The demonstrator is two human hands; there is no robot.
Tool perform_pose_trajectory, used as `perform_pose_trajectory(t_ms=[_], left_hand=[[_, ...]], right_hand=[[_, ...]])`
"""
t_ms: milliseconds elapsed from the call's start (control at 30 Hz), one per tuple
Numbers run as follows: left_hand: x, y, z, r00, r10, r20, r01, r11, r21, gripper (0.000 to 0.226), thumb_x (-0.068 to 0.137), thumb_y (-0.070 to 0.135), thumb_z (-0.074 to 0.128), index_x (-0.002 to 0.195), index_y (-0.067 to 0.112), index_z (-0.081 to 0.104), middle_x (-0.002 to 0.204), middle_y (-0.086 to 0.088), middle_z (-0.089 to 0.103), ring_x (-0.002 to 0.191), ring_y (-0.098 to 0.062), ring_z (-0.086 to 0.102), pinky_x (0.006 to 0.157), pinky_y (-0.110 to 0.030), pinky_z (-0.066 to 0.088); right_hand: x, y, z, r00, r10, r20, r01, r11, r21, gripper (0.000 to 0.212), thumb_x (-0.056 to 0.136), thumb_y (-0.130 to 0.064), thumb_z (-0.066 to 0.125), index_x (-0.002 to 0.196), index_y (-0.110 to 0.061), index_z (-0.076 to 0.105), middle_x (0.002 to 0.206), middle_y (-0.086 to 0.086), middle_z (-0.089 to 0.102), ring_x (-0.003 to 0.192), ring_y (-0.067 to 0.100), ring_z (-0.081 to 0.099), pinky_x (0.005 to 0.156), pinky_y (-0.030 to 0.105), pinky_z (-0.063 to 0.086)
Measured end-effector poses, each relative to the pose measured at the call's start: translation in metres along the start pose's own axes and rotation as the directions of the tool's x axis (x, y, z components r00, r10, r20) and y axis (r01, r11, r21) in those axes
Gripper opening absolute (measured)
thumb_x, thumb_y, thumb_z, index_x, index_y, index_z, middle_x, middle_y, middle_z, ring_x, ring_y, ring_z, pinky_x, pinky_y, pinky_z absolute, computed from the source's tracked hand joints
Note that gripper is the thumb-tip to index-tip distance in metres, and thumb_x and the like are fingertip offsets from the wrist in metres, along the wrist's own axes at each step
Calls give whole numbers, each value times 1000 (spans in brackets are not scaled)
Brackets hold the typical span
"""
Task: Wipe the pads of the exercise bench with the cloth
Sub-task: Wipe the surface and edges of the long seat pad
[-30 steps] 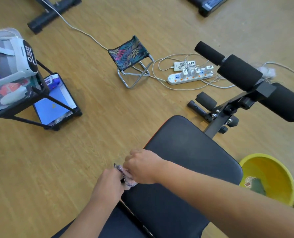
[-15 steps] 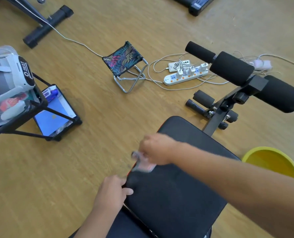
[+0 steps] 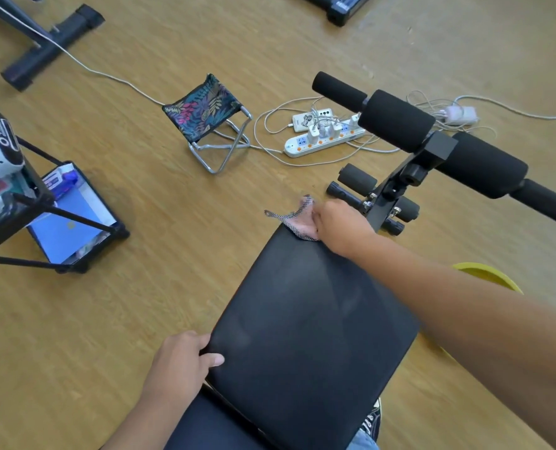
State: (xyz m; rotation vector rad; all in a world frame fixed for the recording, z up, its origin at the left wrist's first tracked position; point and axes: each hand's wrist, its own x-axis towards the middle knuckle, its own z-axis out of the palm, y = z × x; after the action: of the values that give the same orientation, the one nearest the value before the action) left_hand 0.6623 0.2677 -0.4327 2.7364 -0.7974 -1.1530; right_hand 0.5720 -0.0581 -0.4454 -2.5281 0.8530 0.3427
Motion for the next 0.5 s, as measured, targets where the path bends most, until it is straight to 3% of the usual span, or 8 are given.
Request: perform_pose_trajectory(t_ms=[167,267,333,400,500], left_hand=[[-1,-1,-2,1000,25,11,-25,999,24,19,81,30,75,99,34,77,74,5,71,74,-17,64,71,-33,56],[-2,0,-1,999,40,-13,-40,999,33,16,80,30,76,97,31,78,75,4,70,74,-15,63,70,-32,55],[-2,1,-1,999,33,-8,-32,998,55,11,81,30,76,92,29,78,73,4,69,72,-15,63,66,-31,54],[-2,1,-1,1000,32,0,-31,997,70,6,81,30,75,87,28,77,70,3,69,69,-15,63,64,-30,53],[0,-1,-2,999,24,22,-25,997,69,7,80,30,75,87,30,77,71,5,72,72,-14,65,68,-31,56]], right_hand=[[-92,66,25,983,152,-105,-132,976,175,32,98,-6,50,70,-19,40,77,0,44,73,26,46,66,41,42],[-138,92,32,934,341,-110,-304,917,259,40,98,-12,52,62,-23,39,68,-2,46,70,27,45,60,36,32],[-137,91,32,887,445,-124,-370,845,385,41,94,-11,53,55,-16,43,59,4,53,63,31,47,55,38,33],[-113,67,31,879,446,-166,-330,822,464,36,91,-12,53,56,-8,47,56,7,57,62,33,49,55,36,39],[-60,18,30,921,285,-264,-134,871,472,43,90,-6,58,53,-20,41,57,-6,41,67,28,42,56,34,28]])
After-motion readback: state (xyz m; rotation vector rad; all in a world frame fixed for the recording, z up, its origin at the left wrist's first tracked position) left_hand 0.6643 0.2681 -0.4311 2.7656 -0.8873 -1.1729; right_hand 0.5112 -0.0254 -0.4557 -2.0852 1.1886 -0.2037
